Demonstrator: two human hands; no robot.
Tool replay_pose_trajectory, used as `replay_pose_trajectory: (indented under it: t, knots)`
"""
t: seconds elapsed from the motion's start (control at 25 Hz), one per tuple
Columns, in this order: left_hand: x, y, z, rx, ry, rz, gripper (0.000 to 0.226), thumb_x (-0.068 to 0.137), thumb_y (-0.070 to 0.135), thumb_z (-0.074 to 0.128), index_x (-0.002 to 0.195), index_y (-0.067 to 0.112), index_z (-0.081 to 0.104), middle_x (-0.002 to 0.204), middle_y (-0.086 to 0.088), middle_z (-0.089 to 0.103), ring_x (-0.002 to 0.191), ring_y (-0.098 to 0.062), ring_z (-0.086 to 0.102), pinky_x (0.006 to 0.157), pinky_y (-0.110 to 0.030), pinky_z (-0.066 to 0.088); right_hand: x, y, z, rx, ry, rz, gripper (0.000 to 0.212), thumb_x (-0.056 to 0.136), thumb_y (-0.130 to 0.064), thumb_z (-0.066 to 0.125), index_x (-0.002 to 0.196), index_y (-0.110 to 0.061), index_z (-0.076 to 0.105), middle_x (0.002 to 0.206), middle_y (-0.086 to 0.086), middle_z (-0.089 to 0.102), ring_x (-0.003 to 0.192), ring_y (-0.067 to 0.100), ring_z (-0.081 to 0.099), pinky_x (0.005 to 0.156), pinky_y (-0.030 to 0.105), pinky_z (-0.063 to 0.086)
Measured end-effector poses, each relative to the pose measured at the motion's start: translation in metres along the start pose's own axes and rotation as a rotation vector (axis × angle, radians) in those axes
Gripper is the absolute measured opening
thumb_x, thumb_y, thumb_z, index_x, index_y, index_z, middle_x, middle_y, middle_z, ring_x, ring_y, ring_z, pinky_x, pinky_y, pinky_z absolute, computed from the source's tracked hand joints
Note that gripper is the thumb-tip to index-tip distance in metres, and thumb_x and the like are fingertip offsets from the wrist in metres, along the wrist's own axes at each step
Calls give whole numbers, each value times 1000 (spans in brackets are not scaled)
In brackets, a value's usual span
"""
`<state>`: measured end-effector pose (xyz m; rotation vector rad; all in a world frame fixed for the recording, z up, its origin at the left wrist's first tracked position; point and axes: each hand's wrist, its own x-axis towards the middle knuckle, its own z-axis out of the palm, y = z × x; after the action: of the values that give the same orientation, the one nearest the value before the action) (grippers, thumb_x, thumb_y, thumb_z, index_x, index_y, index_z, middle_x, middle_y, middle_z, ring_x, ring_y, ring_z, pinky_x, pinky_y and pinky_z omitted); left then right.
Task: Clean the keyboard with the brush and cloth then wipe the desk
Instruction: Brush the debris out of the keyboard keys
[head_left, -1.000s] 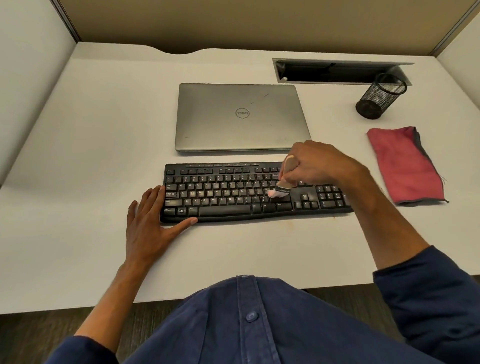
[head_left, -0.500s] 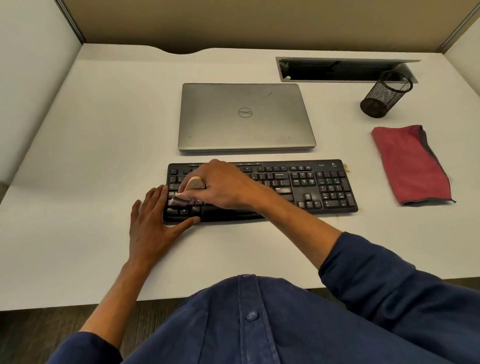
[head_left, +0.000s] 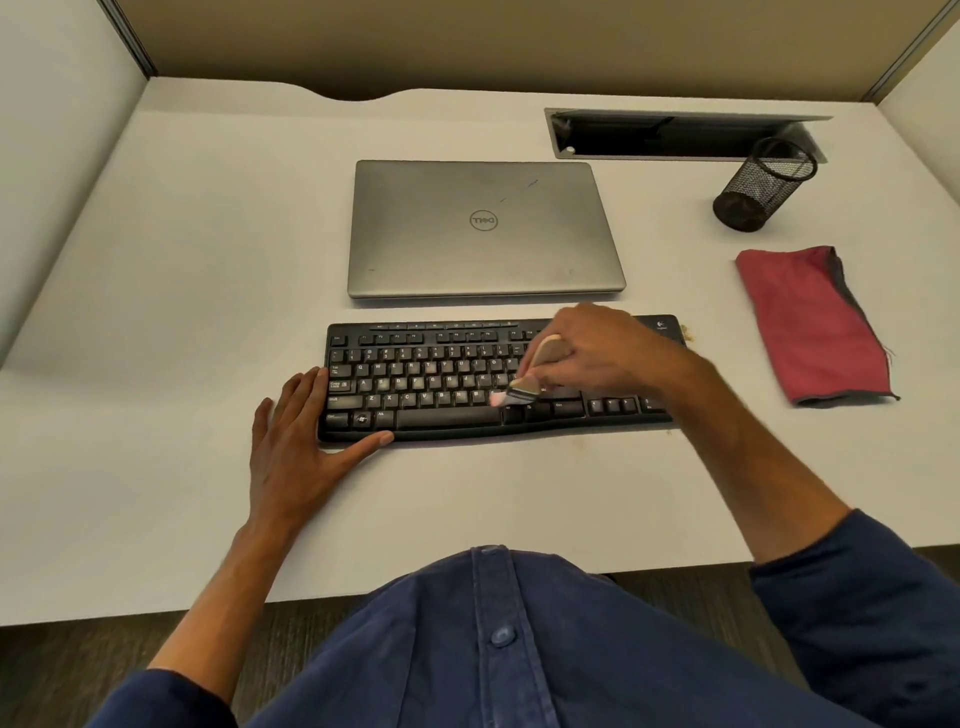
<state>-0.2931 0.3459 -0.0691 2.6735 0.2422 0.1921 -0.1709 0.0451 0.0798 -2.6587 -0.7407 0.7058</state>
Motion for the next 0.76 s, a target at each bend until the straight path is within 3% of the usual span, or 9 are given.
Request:
replay_pose_trajectory:
  t: [0.2,0.28,0.4,0.48,0.76]
  knots:
    - [1,-1,0,1,-4,3,110,72,88,42,153,15,35,158,-5,38,149,-20,27,121,-50,20,-15,27,-13,173,48,116,16,83,-21,68,75,-32,76,78,-14,74,74,7,65,61,27,47]
    - [1,-1,0,3,-7,10,109,73,88,42,153,15,35,158,-5,38,148,-21,28,120,-51,21,-11,28,-12,248,210,128,15,86,-22,66,81,-30,76,78,-11,74,71,7,64,60,25,44]
    - [1,-1,1,6,-8,8,110,73,89,41,153,15,34,158,-5,37,148,-21,27,121,-50,20,7,30,-7,272,457,187,15,90,-28,63,92,-26,77,76,-10,74,78,9,68,71,29,53]
    - [1,-1,1,6,-5,7,110,72,89,41,154,15,34,158,-5,37,148,-20,27,121,-50,20,18,28,-4,296,469,217,16,92,-29,62,94,-23,77,75,-8,74,79,9,69,76,30,56]
    - [1,-1,1,12,-1,5,109,73,88,43,154,16,34,158,-4,38,148,-20,27,121,-49,19,27,7,4,239,385,224,19,86,-21,60,77,-14,75,64,-5,72,67,10,69,64,29,53]
